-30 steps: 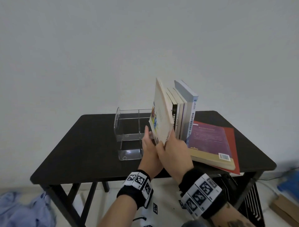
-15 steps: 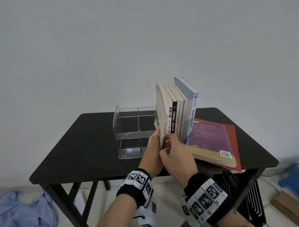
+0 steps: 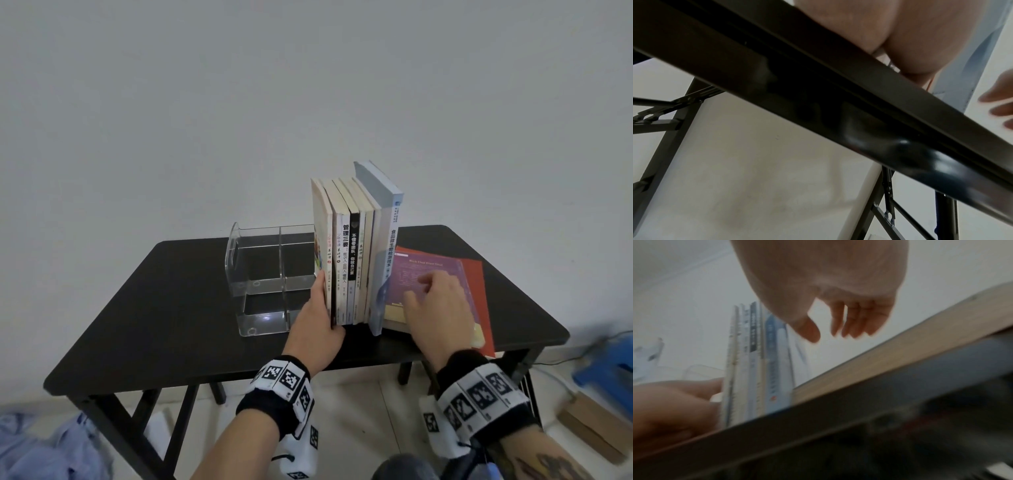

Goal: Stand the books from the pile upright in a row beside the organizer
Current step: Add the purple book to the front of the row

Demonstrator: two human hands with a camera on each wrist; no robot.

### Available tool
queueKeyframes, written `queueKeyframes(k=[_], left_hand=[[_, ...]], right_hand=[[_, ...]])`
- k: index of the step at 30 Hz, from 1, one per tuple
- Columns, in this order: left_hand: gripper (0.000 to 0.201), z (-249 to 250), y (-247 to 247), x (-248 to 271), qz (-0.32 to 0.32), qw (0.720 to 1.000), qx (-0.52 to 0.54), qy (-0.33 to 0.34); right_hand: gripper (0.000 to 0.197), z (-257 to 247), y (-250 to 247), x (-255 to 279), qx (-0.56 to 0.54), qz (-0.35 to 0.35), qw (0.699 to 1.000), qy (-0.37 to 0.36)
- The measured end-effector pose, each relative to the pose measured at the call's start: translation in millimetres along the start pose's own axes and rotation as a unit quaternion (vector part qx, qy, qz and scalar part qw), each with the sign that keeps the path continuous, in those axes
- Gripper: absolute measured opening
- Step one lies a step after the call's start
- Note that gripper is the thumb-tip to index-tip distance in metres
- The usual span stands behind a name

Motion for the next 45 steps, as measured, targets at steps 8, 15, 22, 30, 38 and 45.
queueKeyframes(k=[8, 15, 22, 30, 38, 45], left_hand=[[0.089, 3, -4, 0, 0.003, 1.000, 0.030, -0.010], [0.092, 2, 0, -2, 0.010, 1.000, 0.017, -0.005], [0.095, 1, 0, -1, 0.009, 1.000, 0.006, 0.000], [0.095, 5, -3, 1, 0.014, 1.000, 0.004, 0.000], [0.097, 7, -4, 2, -0.009, 1.000, 0.014, -0.010], [0.096, 4, -3, -1, -0.006, 1.000, 0.027, 0.000]], right_hand=[[0.091, 46, -3, -47, 0.206, -0.149, 0.947, 0.197], [0.093, 58, -16, -79, 0.092, -0.163, 0.945, 0.269], [0.027, 59, -33, -72, -0.193, -0.146, 0.929, 0.280], [0.009, 16, -47, -78, -0.171, -0.135, 0.961, 0.172], [0.036, -40, -73, -65, -0.162, 0.026, 0.986, 0.032], [0.030, -124, -115, -29, -0.384, 0.188, 0.893, -0.141]])
Point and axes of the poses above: each hand's wrist, its own x-axis away from the middle knuckle, its own y-axis out of the palm, z = x × y, the point moved 2 cm from there along -x, towards the middle knuckle, and after that the axes turned 10 degrees about -x, right-handed, at the moved point
